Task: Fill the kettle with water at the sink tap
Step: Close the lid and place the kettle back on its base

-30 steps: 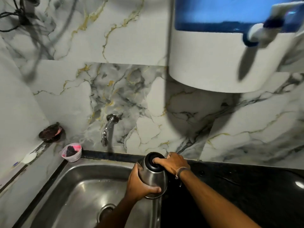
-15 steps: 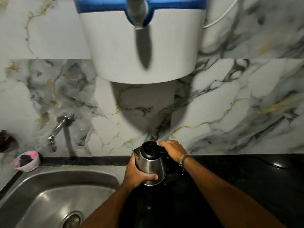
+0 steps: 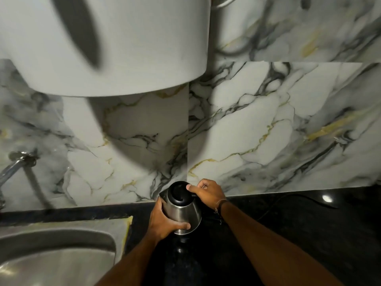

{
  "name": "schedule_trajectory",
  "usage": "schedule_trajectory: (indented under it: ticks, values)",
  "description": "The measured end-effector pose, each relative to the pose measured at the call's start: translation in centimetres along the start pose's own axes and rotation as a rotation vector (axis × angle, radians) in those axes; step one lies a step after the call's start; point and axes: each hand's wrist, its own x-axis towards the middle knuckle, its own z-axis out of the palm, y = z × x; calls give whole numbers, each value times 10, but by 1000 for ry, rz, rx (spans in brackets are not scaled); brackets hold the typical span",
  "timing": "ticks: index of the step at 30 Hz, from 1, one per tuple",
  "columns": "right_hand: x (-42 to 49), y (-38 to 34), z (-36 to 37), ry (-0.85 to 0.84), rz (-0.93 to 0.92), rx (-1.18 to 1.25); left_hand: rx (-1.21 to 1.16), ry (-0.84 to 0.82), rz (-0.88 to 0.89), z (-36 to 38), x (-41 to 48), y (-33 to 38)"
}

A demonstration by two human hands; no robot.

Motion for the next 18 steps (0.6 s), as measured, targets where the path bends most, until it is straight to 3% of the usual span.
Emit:
schedule_trajectory:
  ticks: [18]
  values:
    - [21, 18, 2, 15, -70, -91, -2, -27, -21, 15, 23, -27]
